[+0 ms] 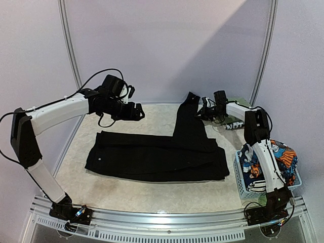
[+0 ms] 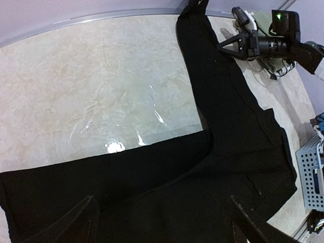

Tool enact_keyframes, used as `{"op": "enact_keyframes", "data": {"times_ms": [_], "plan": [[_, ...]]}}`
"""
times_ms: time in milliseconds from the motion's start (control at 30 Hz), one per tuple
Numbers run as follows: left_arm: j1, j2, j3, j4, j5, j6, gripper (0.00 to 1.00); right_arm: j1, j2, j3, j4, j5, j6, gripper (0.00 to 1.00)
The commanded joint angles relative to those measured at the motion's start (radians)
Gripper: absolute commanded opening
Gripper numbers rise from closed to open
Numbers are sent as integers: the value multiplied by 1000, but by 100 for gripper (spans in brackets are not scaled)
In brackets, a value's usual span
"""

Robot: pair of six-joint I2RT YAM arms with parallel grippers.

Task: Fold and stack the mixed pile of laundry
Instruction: Adjust the rectangle-folded shirt at the center of the board.

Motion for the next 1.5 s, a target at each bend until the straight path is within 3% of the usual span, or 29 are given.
{"op": "enact_keyframes", "data": {"times_ms": [0,300,433,533,733,967,1000,1067,1200,1333,1467], "plan": [[-11,-11,9,-22,-22,1,86,7,14,13,16,-64,-18,0],[-11,-20,0,51,-24,-11,85,13,-203,-27,52,-109,-155,0],[-11,-95,-106,171,-28,-36,87,47,-354,-144,40,-134,-248,0],[-8,-110,-134,142,-95,-57,89,88,-470,-271,15,-151,-354,0],[6,-121,-186,104,-131,-120,99,217,-687,-475,-65,-145,-527,0],[35,-215,-284,100,-158,-190,100,482,-832,-712,-159,-67,-667,0],[39,-236,-304,96,-181,-193,100,531,-841,-750,-168,-39,-696,5],[44,-276,-339,89,-220,-196,100,630,-843,-788,-225,24,-775,27],[47,-292,-369,95,-197,-185,100,708,-807,-713,-451,9,-933,47],[26,-213,-334,154,-54,-183,95,673,-894,-727,-515,46,-1000,54],[-26,-33,-170,74,22,-152,90,611,-993,-771,-550,83,-1055,59]]}}
